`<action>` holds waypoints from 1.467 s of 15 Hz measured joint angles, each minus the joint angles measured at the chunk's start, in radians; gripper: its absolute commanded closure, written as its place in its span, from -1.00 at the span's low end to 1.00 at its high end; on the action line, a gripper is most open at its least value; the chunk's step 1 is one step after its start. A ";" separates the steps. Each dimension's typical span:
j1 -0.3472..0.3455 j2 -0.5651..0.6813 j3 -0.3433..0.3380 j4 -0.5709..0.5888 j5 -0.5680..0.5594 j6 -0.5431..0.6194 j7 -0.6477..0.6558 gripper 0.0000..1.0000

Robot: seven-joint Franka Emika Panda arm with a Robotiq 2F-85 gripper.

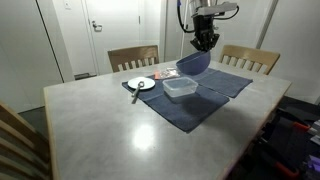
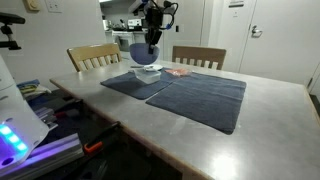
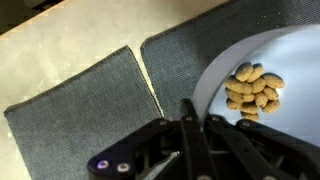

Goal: Pour the contents of the bowl into the tupperware

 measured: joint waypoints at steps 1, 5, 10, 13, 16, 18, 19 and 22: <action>0.000 0.000 0.001 0.000 0.001 -0.013 0.000 0.97; 0.000 0.000 0.008 0.001 0.001 -0.061 -0.001 0.97; 0.000 0.002 0.025 0.013 0.001 -0.122 -0.011 0.97; -0.001 0.011 0.028 0.034 0.004 -0.153 -0.054 0.97; -0.016 0.051 0.028 0.080 0.011 -0.178 -0.140 0.97; -0.031 0.095 0.028 0.127 0.013 -0.201 -0.190 0.97; -0.038 0.119 0.028 0.156 0.014 -0.217 -0.211 0.97; -0.052 0.188 0.028 0.251 0.014 -0.293 -0.244 0.97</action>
